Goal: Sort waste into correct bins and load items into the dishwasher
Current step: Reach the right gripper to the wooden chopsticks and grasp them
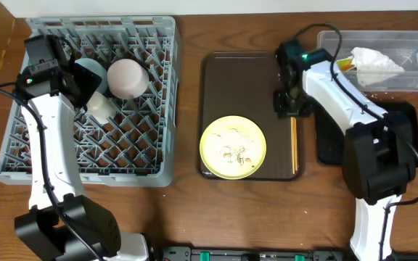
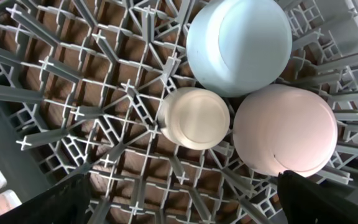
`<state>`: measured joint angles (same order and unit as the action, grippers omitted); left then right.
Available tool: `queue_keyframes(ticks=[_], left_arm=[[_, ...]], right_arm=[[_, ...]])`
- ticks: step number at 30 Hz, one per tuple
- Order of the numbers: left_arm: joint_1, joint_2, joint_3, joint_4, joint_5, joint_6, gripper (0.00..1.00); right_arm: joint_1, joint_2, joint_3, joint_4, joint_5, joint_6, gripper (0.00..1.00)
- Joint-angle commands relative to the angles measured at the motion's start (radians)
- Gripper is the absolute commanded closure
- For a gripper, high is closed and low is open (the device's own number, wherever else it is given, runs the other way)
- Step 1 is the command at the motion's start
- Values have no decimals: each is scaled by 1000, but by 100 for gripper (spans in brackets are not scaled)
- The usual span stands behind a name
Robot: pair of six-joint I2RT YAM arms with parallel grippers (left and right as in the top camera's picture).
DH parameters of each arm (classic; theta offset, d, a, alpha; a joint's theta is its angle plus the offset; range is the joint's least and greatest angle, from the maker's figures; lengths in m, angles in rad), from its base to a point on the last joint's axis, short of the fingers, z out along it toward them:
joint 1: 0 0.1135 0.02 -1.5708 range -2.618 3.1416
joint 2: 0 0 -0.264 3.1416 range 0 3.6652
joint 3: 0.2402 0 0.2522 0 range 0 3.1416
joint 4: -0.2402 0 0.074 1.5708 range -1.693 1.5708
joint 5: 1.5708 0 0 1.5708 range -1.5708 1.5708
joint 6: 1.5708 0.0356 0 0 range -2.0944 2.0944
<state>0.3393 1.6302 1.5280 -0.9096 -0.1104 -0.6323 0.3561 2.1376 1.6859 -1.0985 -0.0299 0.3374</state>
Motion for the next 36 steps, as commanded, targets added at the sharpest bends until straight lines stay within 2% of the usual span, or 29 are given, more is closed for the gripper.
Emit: queue_keyframes(ticks=[1,18,31,34,35,36], left_arm=[[3,-10,9,-2,-5,-9,3],[3,-10,9,-2,-5,-9,3],[3,-10,9,-2,-5,-9,3],[3,-10,9,-2,-5,-9,3],[3,-10,9,-2,-5,-9,3],[3,-10,9,-2,-5,-9,3]], right_arm=[[3,8,-50,14,3,26,64],[3,8,-147,135,3,26,62],[3,8,-164,167,3,36,68],[4,8,-193,208,3,39,80],[4,8,-220,239,3,63,99],[4,8,-225,256,3,78,99]])
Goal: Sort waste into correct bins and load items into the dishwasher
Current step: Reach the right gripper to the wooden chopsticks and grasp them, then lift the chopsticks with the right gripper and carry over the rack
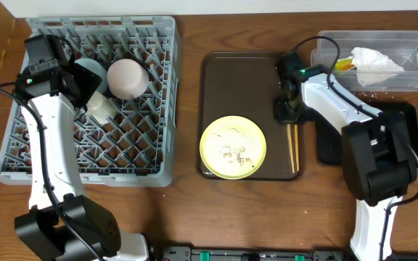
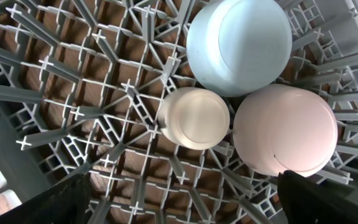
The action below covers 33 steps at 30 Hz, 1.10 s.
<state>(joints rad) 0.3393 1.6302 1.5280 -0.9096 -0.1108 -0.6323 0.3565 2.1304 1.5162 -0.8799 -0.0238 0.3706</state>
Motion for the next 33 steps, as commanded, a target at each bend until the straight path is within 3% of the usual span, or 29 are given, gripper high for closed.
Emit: queue_keyframes(ticks=[1,16,22,33], left_arm=[[3,-10,9,-2,-5,-9,3],[3,-10,9,-2,-5,-9,3],[3,-10,9,-2,-5,-9,3],[3,-10,9,-2,-5,-9,3]], right_arm=[[4,15,-54,52,-5,45,99],[4,15,290,197,-240,117,99],[8,15,325,401,-400,272,99],[108,19,336,764,-349,471,99]])
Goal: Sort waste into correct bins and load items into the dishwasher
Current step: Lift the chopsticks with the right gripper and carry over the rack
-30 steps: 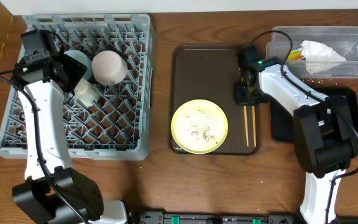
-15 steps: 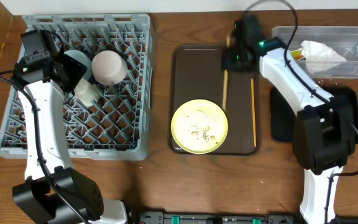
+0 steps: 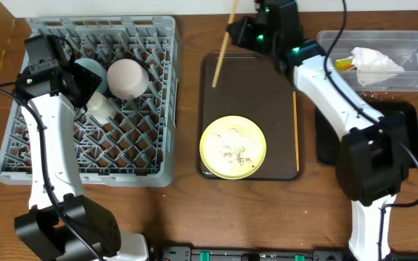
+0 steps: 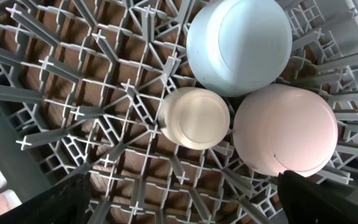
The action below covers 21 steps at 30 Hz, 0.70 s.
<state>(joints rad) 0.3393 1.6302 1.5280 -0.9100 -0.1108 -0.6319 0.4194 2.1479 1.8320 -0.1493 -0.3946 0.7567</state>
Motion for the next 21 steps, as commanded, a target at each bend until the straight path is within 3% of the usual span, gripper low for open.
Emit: queue_keyframes(ticks=[1,5,15,21], left_arm=[[3,-10,9,-2,-5,-10,3],[3,-10,9,-2,-5,-10,3],[3,-10,9,-2,-5,-10,3],[3,-10,9,-2,-5,-10,3]], right_arm=[[50,4,22,42,22,85,99],[89,55,101,48,20,87,99],[183,338,511,-72,-57,113,99],[248,406,546,-72,-47,141,99]])
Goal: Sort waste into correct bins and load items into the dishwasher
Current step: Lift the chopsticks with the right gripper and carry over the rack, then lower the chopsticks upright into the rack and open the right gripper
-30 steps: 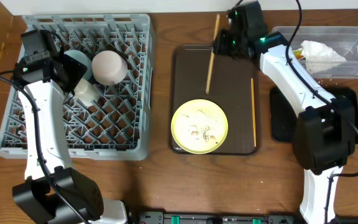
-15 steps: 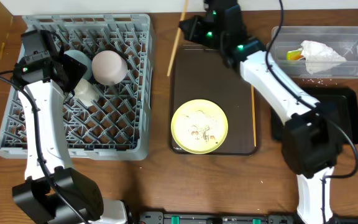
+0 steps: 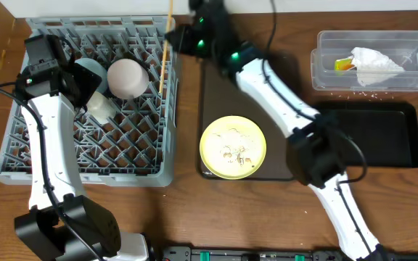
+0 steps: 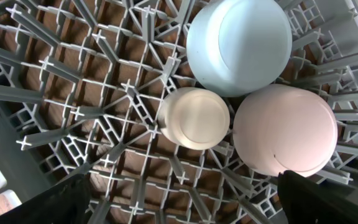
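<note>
My right gripper point(image 3: 175, 37) is shut on a wooden chopstick point(image 3: 165, 65), which hangs over the far right part of the grey dish rack point(image 3: 20, 148). Upside down in the rack sit a blue bowl point(image 4: 238, 43), a pink bowl point(image 4: 284, 130) and a cream cup point(image 4: 194, 118). My left gripper point(image 4: 179, 208) hovers over the rack beside them, open and empty. A dirty yellow plate point(image 3: 232, 147) lies on the brown tray point(image 3: 216, 87). No second chopstick shows; my right arm crosses the tray's right side.
A clear bin point(image 3: 325, 69) holding white crumpled paper point(image 3: 372, 61) stands at the far right. In front of it lies a black bin point(image 3: 372, 134). My right arm stretches across the tray from the right.
My right gripper, still holding the chopstick, has gone left from above the tray's far left corner to above the rack's right part. My left arm has not moved.
First my right gripper was down on the chopsticks at the tray's right side, and it was still there at the second moment. Then it held one chopstick high behind the tray, the other left lying. Now that chopstick hangs over the rack. My left gripper stayed open throughout.
</note>
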`<state>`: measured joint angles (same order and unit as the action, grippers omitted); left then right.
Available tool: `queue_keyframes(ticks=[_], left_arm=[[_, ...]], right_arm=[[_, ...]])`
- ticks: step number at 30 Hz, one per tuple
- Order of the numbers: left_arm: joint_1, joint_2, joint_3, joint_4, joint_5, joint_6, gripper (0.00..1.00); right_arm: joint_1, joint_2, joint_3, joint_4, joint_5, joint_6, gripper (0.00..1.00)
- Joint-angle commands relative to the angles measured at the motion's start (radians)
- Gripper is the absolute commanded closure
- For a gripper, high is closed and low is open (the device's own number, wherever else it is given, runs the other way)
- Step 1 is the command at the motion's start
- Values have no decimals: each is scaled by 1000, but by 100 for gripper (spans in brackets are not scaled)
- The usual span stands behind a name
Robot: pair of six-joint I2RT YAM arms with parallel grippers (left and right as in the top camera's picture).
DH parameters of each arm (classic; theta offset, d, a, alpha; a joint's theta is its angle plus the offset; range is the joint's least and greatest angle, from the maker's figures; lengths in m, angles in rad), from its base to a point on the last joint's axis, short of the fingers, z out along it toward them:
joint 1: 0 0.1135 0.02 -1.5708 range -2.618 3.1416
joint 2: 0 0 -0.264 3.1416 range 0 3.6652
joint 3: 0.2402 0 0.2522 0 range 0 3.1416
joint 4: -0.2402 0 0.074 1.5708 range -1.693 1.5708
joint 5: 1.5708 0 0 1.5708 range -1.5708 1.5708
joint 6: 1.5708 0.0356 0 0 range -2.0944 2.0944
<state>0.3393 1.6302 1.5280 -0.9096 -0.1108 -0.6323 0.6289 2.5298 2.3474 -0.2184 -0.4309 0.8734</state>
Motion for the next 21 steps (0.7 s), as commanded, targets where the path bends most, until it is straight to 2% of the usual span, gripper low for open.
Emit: queue_keyframes(ticks=[1,6,10,21], left_arm=[[3,-10,9,-2,-5,-9,3],[3,-10,9,-2,-5,-9,3],[3,-10,9,-2,-5,-9,3],[3,-10,9,-2,-5,-9,3]], right_arm=[[47,27,30,-8,-9,24,99],[80,39,30,-47,32,11,97],[84,39,30,-65,49,-18,73],[27,-40,35,-172,135,-129,60]])
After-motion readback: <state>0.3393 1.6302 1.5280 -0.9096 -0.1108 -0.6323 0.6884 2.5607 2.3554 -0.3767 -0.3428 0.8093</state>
